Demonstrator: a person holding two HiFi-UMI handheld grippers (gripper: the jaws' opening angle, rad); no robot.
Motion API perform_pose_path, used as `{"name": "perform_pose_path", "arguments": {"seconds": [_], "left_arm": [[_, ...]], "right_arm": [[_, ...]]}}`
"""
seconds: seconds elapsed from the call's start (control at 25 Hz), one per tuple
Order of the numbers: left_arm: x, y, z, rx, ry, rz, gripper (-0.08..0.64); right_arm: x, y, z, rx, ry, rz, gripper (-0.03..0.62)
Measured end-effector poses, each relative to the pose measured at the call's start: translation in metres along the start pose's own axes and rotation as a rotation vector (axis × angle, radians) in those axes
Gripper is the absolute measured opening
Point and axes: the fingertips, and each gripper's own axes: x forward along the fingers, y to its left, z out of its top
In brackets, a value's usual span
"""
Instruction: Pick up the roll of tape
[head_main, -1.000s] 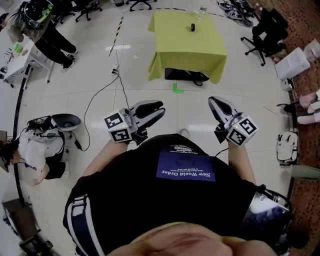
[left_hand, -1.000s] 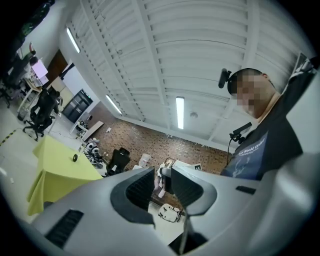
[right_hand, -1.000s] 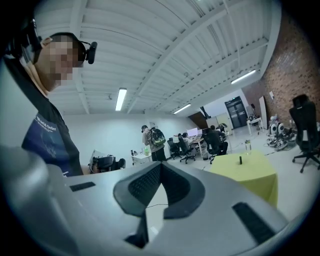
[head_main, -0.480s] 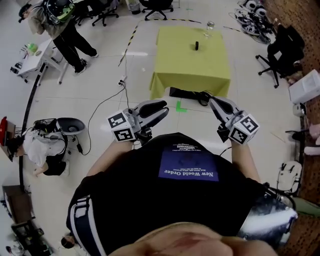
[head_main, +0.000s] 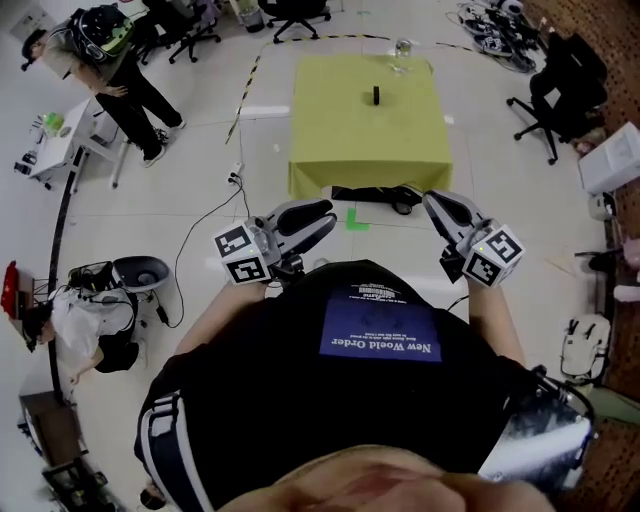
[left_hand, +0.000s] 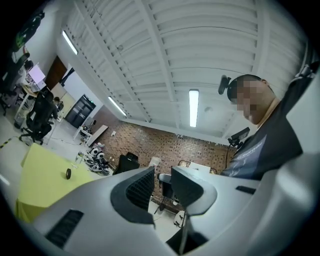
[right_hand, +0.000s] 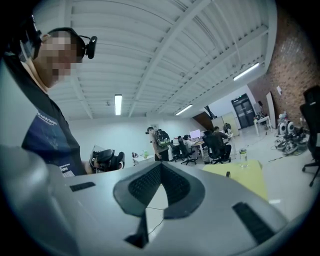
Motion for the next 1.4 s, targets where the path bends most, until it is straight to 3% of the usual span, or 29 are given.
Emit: {"name": "perform_pose_path", "arguments": {"seconds": [0.28, 0.6, 0.88, 1.2, 1.4], "left_arm": [[0.001, 0.086, 0.024, -0.038, -0.012, -0.087, 0.109], [-0.022, 0.203, 0.087, -0.063, 0.014, -0.175, 0.109], [-0.013, 0.284, 0.107, -0.094, 0.041, -0.224, 0.109], [-0.022, 0.352, 0.113, -0.14, 0.021, -0.137, 0.109], [0.021, 0.371, 0.109, -0.11, 0.034, -0.091, 0.109]], "right_arm": [[0.06, -0.038, 0.014, -0.045, 0.017, -0.083, -0.014], [0.175, -0.071, 0.045, -0.034, -0.017, -0.168, -0.014], [0.255, -0.105, 0.044, -0.003, 0.012, -0.172, -0.014], [0.309, -0.15, 0.057, -0.002, 0.045, -0.126, -0.014], [0.313, -0.199, 0.054, 0.01, 0.071, -0.052, -0.014]]}}
